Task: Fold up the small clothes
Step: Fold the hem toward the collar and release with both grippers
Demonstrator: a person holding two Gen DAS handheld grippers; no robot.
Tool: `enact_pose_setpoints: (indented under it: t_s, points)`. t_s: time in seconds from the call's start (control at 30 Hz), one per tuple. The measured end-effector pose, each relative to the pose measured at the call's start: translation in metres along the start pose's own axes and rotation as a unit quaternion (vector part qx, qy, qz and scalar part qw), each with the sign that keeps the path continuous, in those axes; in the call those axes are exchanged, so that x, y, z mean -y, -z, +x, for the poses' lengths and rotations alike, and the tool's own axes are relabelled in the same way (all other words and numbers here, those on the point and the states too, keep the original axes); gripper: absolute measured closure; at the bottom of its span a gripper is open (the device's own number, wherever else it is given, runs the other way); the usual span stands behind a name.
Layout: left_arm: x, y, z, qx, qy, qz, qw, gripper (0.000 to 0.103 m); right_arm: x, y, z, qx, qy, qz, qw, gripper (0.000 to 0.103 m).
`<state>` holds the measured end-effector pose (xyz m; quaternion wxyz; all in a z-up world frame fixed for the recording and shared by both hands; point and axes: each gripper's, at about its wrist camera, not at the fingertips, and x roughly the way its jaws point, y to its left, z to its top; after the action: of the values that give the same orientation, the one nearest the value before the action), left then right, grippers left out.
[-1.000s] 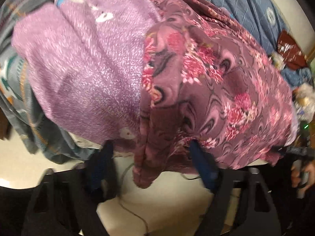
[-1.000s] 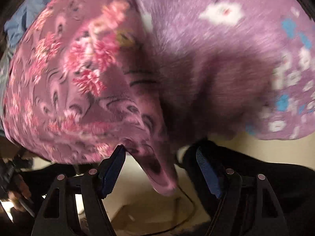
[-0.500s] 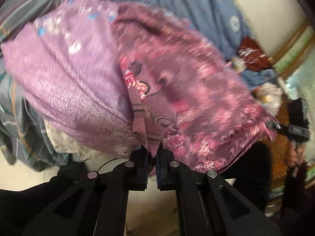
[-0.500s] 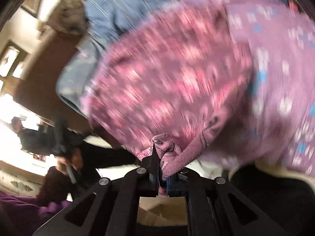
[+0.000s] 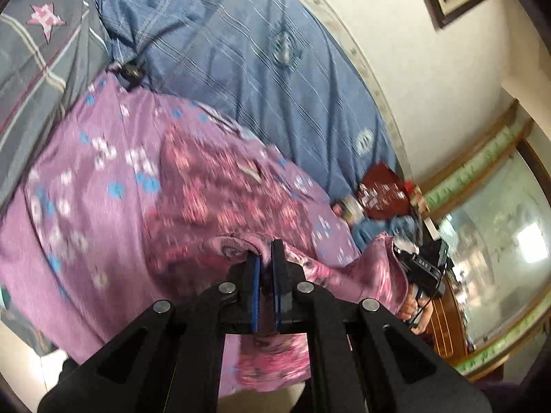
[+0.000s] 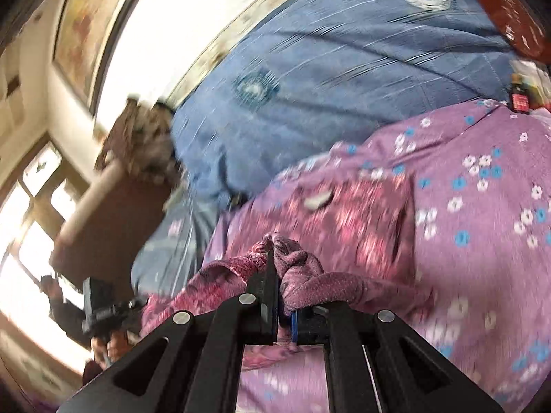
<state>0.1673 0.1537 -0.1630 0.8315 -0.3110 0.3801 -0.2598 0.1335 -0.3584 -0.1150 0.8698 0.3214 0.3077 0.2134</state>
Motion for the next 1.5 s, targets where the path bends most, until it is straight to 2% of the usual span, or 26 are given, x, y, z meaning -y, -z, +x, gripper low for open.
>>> enact_pose_setpoints:
  t_s: [0.1,0.2,0.33,0.4,0.43,0.47,0.5,0.53,0.57,0.6,0.67,0.73,0.77,0.83,0.9,0.97,1.07,1.17,1.23,1.33,1.47,1.5]
  points:
    - [-0.013,-0.019,0.025,0.002,-0.018,-0.031,0.9994,0.099,0.026,-0.02,0.023,0.034,-0.003,0.036,0.999,0.099]
    - [-0.023,-0.043,0.06,0.003,-0.05,-0.044,0.9978,0.099,0.046,-0.034,0.052,0.043,0.004,0.065,0.997,0.099]
    - [-0.045,-0.084,0.104,0.032,-0.068,-0.086,0.9935,0.099,0.075,-0.05,0.1,0.05,0.047,0.098,0.993,0.099]
    - [-0.067,-0.093,0.118,0.062,-0.09,-0.121,0.9866,0.096,0.093,-0.051,0.114,0.053,0.066,0.123,0.989,0.094]
    - [-0.076,-0.094,0.122,0.069,-0.097,-0.135,0.9837,0.086,0.105,-0.05,0.123,0.052,0.08,0.138,0.986,0.091]
    - [-0.089,-0.094,0.127,0.08,-0.107,-0.16,0.9781,0.068,0.114,-0.046,0.129,0.05,0.084,0.148,0.984,0.075]
    - [-0.103,-0.089,0.127,0.098,-0.112,-0.19,0.9705,0.059,0.125,-0.043,0.135,0.049,0.097,0.163,0.981,0.06]
    - [-0.108,-0.084,0.125,0.116,-0.109,-0.202,0.9664,0.057,0.132,-0.041,0.137,0.049,0.113,0.179,0.976,0.039]
    - [-0.113,-0.077,0.118,0.145,-0.102,-0.206,0.9622,0.057,0.136,-0.04,0.138,0.053,0.122,0.189,0.973,0.038]
    - [-0.112,-0.071,0.111,0.172,-0.102,-0.2,0.9592,0.057,0.134,-0.04,0.136,0.064,0.111,0.182,0.975,0.038]
    - [-0.104,-0.05,0.094,0.23,-0.123,-0.175,0.9495,0.047,0.115,-0.04,0.132,0.074,0.092,0.136,0.984,0.039]
    - [-0.096,-0.042,0.09,0.242,-0.153,-0.167,0.9435,0.045,0.081,-0.035,0.139,0.043,0.066,0.057,0.995,0.047]
    - [-0.092,-0.043,0.09,0.238,-0.163,-0.163,0.9436,0.045,0.056,-0.026,0.149,0.008,0.039,0.009,0.999,0.054]
    - [-0.084,-0.047,0.088,0.242,-0.158,-0.147,0.946,0.045,0.023,-0.01,0.167,-0.049,0.004,-0.044,0.998,0.059]
    - [-0.072,-0.048,0.087,0.24,-0.177,-0.118,0.9473,0.045,-0.016,0.019,0.192,-0.117,-0.026,-0.1,0.988,0.061]
    - [-0.07,-0.05,0.09,0.229,-0.18,-0.111,0.9503,0.045,-0.048,0.049,0.219,-0.173,-0.037,-0.143,0.974,0.061]
    - [-0.078,-0.055,0.094,0.215,-0.162,-0.127,0.9547,0.045,-0.075,0.084,0.256,-0.237,-0.03,-0.177,0.955,0.066]
    - [-0.08,-0.06,0.092,0.216,-0.18,-0.124,0.9517,0.045,-0.094,0.101,0.298,-0.275,-0.008,-0.202,0.94,0.069]
    - [-0.084,-0.066,0.089,0.219,-0.192,-0.124,0.9485,0.045,-0.103,0.098,0.316,-0.272,0.008,-0.21,0.939,0.07]
    - [-0.089,-0.072,0.084,0.229,-0.2,-0.127,0.9441,0.043,-0.118,0.062,0.345,-0.226,0.037,-0.215,0.949,0.073]
    - [-0.09,-0.08,0.085,0.225,-0.218,-0.113,0.943,0.041,-0.106,-0.007,0.356,-0.119,0.062,-0.119,0.984,0.066]
    - [-0.088,-0.08,0.087,0.221,-0.219,-0.107,0.9443,0.039,-0.102,-0.015,0.353,-0.105,0.06,-0.102,0.987,0.066]
